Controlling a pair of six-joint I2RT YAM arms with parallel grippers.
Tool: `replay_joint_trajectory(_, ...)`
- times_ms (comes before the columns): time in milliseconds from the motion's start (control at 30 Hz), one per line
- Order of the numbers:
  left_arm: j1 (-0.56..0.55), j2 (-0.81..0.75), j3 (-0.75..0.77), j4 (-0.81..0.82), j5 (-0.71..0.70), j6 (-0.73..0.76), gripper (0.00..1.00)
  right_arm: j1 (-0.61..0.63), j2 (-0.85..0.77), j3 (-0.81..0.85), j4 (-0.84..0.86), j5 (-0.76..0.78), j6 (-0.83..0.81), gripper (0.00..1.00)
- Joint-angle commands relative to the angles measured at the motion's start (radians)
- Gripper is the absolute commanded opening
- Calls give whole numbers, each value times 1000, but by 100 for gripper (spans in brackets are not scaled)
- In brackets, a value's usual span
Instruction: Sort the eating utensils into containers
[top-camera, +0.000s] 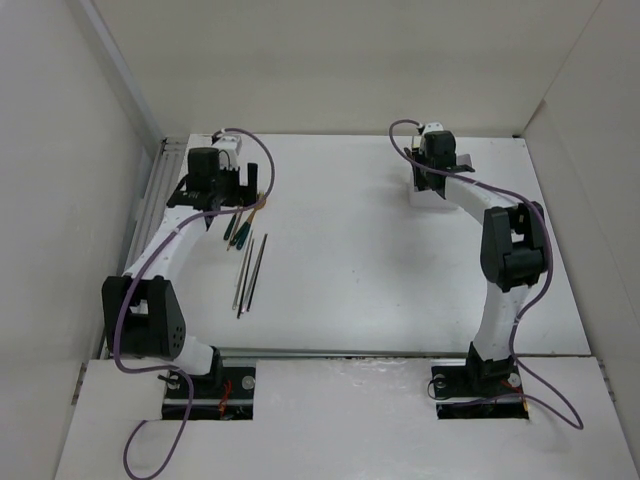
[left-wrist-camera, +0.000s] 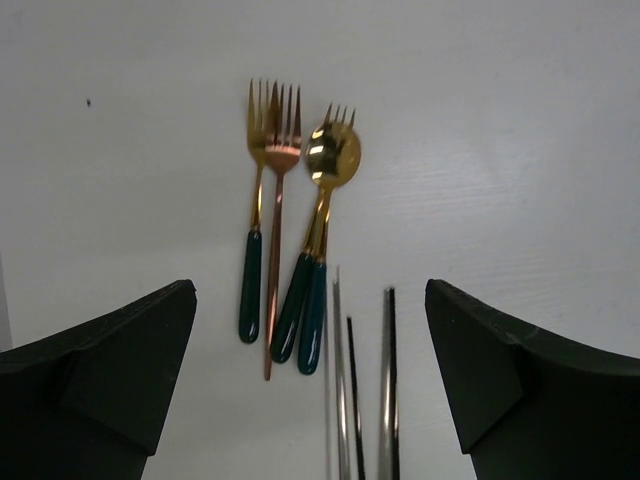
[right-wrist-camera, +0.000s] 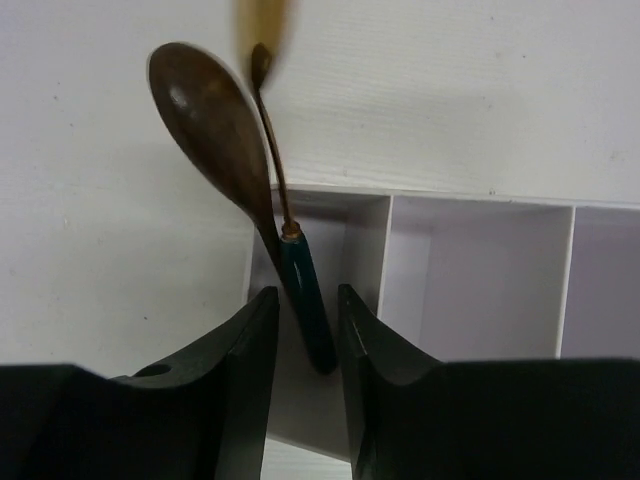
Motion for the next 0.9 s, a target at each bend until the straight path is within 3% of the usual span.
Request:
replay_joint_trajectory(0,13,-34,-82,8,-113,40,97,-3,-10,34,-12,21,13,36)
replay_joint_trajectory(167,23,-55,-133,30,-113,40,94,-3,-20,34,-22,21,13,39)
replay_joint_trajectory(300,32,-55,-142,40,-91,40,83,-3,-67,34,-22,-17,13,39)
replay_joint_trajectory(367,41,-55,-151,66,-67,40,70,-3,-123,34,-22,-37,13,42)
replay_joint_trajectory(433,50,-31,-162,66,3,112,63,-3,-168,34,-22,-72,13,47)
replay_joint_trajectory(567,61,125,-49,-25,-14,192,46,-3,-274,34,-22,-111,24,51)
replay_joint_trajectory(867,86,394,174,-90,-14,225,43,46,-372,4,-22,-158,2,51)
